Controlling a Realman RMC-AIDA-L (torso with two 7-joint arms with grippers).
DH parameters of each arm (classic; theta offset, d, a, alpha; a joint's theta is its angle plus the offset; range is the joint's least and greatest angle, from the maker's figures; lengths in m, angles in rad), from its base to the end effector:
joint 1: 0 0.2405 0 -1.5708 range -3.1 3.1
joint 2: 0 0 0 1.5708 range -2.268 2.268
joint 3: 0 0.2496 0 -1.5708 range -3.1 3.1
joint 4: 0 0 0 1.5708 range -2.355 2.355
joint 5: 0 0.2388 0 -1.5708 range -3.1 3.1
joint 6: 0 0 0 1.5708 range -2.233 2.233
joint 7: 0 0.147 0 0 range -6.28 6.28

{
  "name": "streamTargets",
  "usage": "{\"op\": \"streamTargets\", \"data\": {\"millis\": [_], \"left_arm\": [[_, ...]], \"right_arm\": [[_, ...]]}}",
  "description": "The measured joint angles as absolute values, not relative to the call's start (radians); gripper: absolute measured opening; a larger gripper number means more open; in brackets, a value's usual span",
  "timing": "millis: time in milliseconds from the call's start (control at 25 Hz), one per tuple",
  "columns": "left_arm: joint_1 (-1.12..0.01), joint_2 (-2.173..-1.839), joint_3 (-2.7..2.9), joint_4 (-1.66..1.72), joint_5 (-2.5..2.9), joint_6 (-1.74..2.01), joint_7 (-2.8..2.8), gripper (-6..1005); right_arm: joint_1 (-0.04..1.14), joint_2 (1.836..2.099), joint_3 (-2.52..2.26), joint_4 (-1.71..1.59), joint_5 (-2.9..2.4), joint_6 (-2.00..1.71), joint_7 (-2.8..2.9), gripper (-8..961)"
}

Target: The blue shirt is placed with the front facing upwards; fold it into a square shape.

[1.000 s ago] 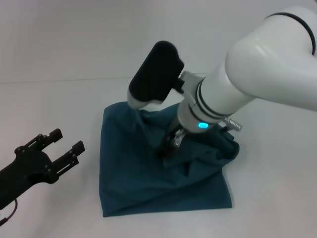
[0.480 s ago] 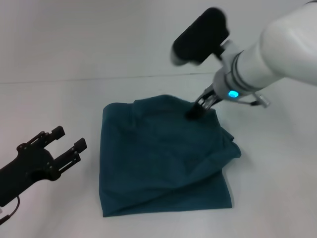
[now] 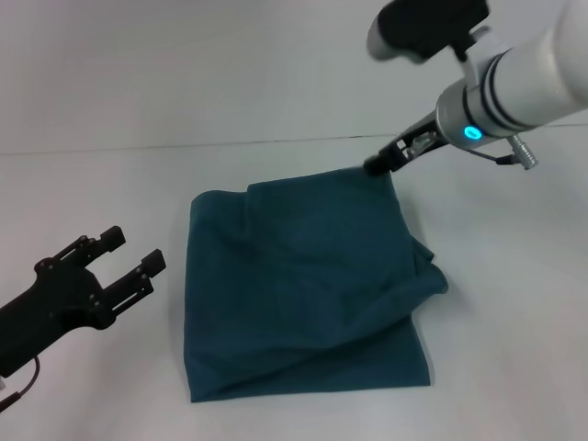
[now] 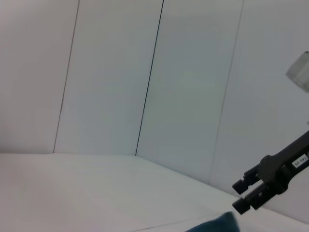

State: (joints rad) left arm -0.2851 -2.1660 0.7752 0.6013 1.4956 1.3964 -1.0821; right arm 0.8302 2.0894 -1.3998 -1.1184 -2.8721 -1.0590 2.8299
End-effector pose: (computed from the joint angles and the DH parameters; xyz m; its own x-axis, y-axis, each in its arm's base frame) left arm -0.3130 0.3148 -0.0081 0.6221 0.1712 0.7640 0.6359 -0.6798 -0.3654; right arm 0.1243 0.4739 -0.0015 0.8013 -0.5958 -0.0547 -0.4322 -0.5131 -0.7416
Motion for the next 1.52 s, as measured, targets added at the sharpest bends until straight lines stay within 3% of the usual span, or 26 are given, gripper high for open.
{"op": "streamTargets", "data": {"millis": [400,960,1200,1520], "left_arm": [[-0.281,-2.166,0.767,0.606,1.496,1.399,-1.081,732],[-0.281,-2.166,0.764,0.608,1.496,1.400,-1.082,731],[-0.279,-2.166,0.764,0.611,1.496,1.404,-1.082,731],[-0.277,-2.166,0.764,0.608,1.489,1.406,-1.076,731]], "right_arm": [[0.785,2.095,-1.420,-1.139,-2.676,-1.103,2.730,826],[0.815,2.087,-1.313,-0.959,-2.758,-0.976,2.741,823],[0.659,2.087,-1.202,-1.212,-2.467,-1.013,2.605,816],[0.473,2.091,-1.127,-1.140,-1.971,-0.982,2.064,679]]}}
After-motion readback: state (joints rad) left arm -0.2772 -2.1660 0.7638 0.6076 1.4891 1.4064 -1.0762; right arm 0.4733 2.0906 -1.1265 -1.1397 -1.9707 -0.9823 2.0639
